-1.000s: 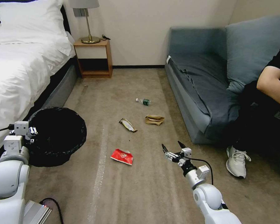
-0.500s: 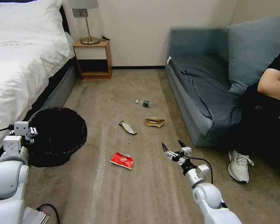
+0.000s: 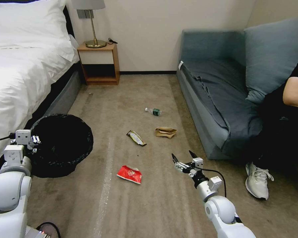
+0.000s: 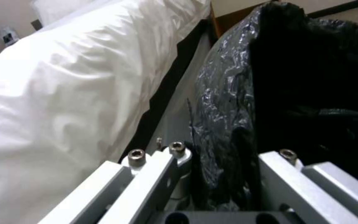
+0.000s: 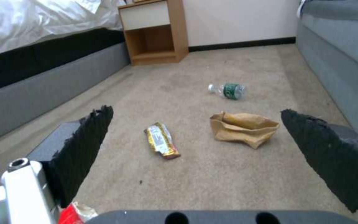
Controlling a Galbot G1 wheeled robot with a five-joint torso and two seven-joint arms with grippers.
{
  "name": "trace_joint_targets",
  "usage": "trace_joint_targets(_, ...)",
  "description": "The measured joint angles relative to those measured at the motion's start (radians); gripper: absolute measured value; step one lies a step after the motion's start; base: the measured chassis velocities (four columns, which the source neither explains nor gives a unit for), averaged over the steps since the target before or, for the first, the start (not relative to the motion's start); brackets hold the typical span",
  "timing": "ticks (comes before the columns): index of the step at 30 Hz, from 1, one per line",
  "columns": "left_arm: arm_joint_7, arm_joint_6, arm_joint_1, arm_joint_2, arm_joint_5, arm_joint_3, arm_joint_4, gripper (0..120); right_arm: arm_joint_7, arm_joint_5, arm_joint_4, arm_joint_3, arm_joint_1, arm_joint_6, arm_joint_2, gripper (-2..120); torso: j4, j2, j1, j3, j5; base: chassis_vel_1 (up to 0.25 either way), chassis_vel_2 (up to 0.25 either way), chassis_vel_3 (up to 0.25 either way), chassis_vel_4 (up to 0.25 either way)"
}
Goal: Pick up the trash bin, then pick up the garbage on the floor and place it into the trash bin.
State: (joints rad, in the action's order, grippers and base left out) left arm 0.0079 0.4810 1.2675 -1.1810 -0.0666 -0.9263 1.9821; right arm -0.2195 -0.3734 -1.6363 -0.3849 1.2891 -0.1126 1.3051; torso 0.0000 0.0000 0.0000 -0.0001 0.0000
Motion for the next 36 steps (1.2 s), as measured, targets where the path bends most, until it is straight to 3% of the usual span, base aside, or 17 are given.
trace_joint_targets(36,0.007,-0.034,0.026,-0.015,0.005,-0.007,-0.004,5,-0.004,0.037,0.008,-0.002,0.032,-0.022,0.019,100,0.0000,0.000,0.000,0.000,-0.0001,-0.105,0.101,0.105,-0.106)
